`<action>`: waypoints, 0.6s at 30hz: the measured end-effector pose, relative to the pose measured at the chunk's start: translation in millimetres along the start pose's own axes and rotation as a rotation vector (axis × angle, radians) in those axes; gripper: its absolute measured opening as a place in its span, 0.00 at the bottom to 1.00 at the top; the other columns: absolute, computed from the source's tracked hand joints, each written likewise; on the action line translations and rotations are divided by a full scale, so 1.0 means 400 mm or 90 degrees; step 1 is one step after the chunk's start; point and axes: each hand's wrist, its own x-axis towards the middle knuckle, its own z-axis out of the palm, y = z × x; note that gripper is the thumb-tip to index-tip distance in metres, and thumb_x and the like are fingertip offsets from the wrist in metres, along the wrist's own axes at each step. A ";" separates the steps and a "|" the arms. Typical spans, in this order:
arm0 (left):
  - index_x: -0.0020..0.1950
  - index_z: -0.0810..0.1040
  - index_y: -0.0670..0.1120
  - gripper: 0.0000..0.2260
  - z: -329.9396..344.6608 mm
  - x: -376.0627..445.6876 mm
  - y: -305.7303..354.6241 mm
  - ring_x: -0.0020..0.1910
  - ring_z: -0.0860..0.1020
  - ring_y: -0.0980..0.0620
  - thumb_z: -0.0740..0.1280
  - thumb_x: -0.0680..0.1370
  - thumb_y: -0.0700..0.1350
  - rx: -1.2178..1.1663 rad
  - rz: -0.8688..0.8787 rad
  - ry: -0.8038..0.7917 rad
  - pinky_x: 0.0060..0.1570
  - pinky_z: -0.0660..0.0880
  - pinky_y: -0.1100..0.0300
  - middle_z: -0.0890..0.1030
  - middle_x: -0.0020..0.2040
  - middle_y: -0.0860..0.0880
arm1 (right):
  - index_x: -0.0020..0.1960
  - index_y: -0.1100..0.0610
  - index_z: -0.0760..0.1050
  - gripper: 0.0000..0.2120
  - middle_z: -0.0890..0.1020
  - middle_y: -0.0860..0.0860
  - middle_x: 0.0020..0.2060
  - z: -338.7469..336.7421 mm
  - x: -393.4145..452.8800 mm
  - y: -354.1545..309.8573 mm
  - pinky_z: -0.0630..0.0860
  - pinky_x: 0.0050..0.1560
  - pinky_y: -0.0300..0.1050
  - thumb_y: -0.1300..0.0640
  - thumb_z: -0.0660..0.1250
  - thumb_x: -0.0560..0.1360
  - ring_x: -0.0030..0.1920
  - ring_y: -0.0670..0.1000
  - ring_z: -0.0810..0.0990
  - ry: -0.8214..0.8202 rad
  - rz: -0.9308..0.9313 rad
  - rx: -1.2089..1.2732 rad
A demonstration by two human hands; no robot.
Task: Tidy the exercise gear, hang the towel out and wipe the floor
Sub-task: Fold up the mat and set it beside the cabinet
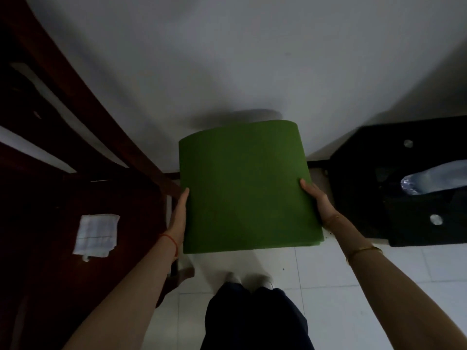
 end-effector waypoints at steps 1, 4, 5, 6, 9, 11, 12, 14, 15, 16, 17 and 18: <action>0.70 0.72 0.57 0.35 0.007 0.053 -0.031 0.60 0.77 0.44 0.63 0.68 0.74 0.005 0.004 0.014 0.66 0.69 0.39 0.78 0.63 0.48 | 0.67 0.56 0.71 0.41 0.82 0.58 0.57 -0.011 0.042 0.041 0.80 0.50 0.52 0.36 0.74 0.60 0.55 0.60 0.82 -0.005 0.002 0.001; 0.71 0.71 0.57 0.40 0.015 0.213 -0.137 0.61 0.76 0.44 0.63 0.64 0.77 0.016 0.008 0.034 0.67 0.68 0.39 0.77 0.65 0.48 | 0.67 0.56 0.71 0.36 0.83 0.57 0.55 -0.043 0.174 0.173 0.80 0.47 0.50 0.39 0.69 0.65 0.53 0.59 0.83 0.001 0.012 0.002; 0.71 0.72 0.57 0.39 0.016 0.264 -0.173 0.61 0.76 0.44 0.62 0.65 0.76 0.012 0.008 0.038 0.68 0.68 0.40 0.77 0.64 0.48 | 0.68 0.56 0.70 0.35 0.83 0.57 0.55 -0.054 0.219 0.215 0.80 0.47 0.50 0.39 0.68 0.67 0.53 0.59 0.83 0.005 0.014 -0.001; 0.71 0.71 0.57 0.38 0.019 0.312 -0.208 0.61 0.76 0.44 0.61 0.67 0.76 0.010 0.005 0.044 0.68 0.68 0.41 0.78 0.64 0.48 | 0.69 0.56 0.69 0.34 0.83 0.57 0.56 -0.065 0.265 0.257 0.80 0.46 0.50 0.40 0.68 0.68 0.53 0.59 0.83 0.005 0.012 -0.008; 0.73 0.70 0.56 0.39 0.024 0.448 -0.298 0.63 0.75 0.45 0.61 0.68 0.76 0.010 0.022 0.051 0.69 0.67 0.42 0.76 0.66 0.49 | 0.72 0.56 0.65 0.36 0.82 0.58 0.56 -0.093 0.399 0.369 0.81 0.45 0.50 0.40 0.69 0.69 0.53 0.60 0.83 -0.004 0.002 -0.021; 0.72 0.70 0.56 0.42 0.025 0.544 -0.349 0.63 0.75 0.45 0.62 0.64 0.78 0.014 0.021 0.060 0.69 0.67 0.42 0.77 0.67 0.50 | 0.70 0.56 0.67 0.34 0.83 0.58 0.55 -0.115 0.482 0.437 0.81 0.47 0.52 0.41 0.68 0.69 0.51 0.58 0.84 0.017 0.005 -0.025; 0.71 0.72 0.56 0.42 0.024 0.592 -0.373 0.62 0.76 0.46 0.62 0.63 0.78 0.014 0.023 0.059 0.69 0.67 0.43 0.77 0.66 0.50 | 0.69 0.55 0.68 0.34 0.82 0.58 0.56 -0.127 0.523 0.472 0.80 0.51 0.54 0.40 0.69 0.68 0.51 0.58 0.84 0.021 0.005 -0.020; 0.70 0.73 0.56 0.40 0.025 0.669 -0.416 0.62 0.76 0.46 0.63 0.64 0.77 0.014 0.034 0.051 0.68 0.69 0.43 0.78 0.65 0.50 | 0.68 0.52 0.70 0.32 0.81 0.58 0.58 -0.146 0.592 0.537 0.78 0.56 0.57 0.39 0.70 0.68 0.54 0.59 0.83 0.007 0.024 -0.004; 0.70 0.73 0.55 0.38 0.026 0.703 -0.436 0.62 0.76 0.46 0.63 0.66 0.76 0.011 0.043 0.049 0.68 0.69 0.44 0.78 0.65 0.50 | 0.67 0.51 0.71 0.29 0.82 0.57 0.57 -0.153 0.622 0.567 0.79 0.55 0.55 0.40 0.70 0.70 0.53 0.58 0.83 0.012 0.032 -0.002; 0.71 0.72 0.55 0.37 0.026 0.733 -0.456 0.62 0.76 0.46 0.63 0.69 0.74 0.007 0.050 0.050 0.69 0.68 0.44 0.77 0.66 0.50 | 0.65 0.52 0.72 0.24 0.83 0.55 0.55 -0.156 0.645 0.592 0.80 0.52 0.51 0.43 0.68 0.73 0.52 0.56 0.84 0.023 0.033 -0.003; 0.72 0.71 0.54 0.36 0.022 0.765 -0.477 0.63 0.75 0.47 0.63 0.70 0.73 0.003 0.057 0.050 0.69 0.68 0.44 0.77 0.66 0.50 | 0.63 0.53 0.73 0.19 0.85 0.53 0.51 -0.155 0.665 0.614 0.81 0.46 0.46 0.47 0.66 0.76 0.49 0.54 0.85 0.029 0.029 0.003; 0.72 0.71 0.54 0.37 0.018 0.793 -0.493 0.63 0.75 0.47 0.63 0.69 0.73 0.004 0.060 0.048 0.69 0.68 0.44 0.77 0.66 0.50 | 0.62 0.54 0.74 0.15 0.85 0.52 0.48 -0.154 0.684 0.636 0.81 0.43 0.44 0.50 0.63 0.77 0.47 0.52 0.85 0.026 0.028 0.008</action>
